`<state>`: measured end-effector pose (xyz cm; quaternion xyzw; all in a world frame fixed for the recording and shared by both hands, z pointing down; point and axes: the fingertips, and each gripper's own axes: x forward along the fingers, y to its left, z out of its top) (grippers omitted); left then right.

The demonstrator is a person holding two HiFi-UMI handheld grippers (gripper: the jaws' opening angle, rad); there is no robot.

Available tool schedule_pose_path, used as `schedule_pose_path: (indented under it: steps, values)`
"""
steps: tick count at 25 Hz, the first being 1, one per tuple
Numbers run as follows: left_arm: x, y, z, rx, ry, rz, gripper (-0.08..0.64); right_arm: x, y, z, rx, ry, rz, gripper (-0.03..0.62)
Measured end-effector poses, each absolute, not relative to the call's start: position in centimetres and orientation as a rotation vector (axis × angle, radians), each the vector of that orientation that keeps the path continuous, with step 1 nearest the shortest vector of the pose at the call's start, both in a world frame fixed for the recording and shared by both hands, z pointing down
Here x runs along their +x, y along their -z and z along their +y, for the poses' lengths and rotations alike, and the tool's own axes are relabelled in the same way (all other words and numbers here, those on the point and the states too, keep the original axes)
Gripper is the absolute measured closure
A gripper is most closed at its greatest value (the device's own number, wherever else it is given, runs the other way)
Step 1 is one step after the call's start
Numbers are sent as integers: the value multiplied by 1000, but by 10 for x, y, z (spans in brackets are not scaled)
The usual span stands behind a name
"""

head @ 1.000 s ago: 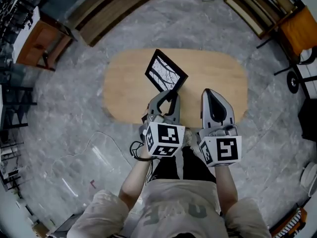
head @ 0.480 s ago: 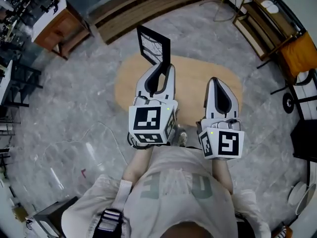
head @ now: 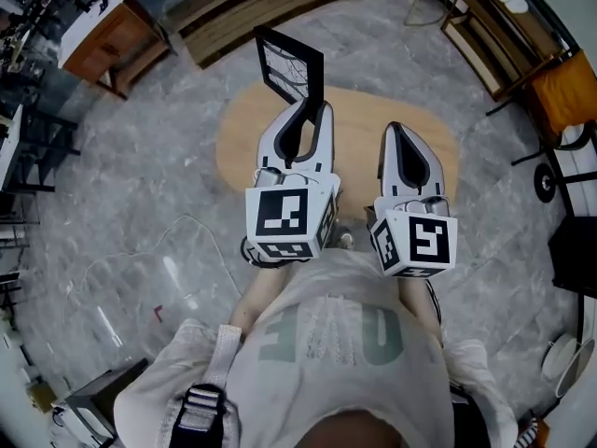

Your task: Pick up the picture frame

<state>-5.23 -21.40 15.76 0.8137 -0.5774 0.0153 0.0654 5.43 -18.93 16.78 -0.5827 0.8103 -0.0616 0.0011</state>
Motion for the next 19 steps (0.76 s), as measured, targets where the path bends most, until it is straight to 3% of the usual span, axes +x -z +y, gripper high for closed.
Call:
schedule_pose_path:
  steps: [19]
  values:
    - [-53, -156, -213, 2497, -53, -1692, 479, 43, -174, -188, -1846, 183, 2587, 588]
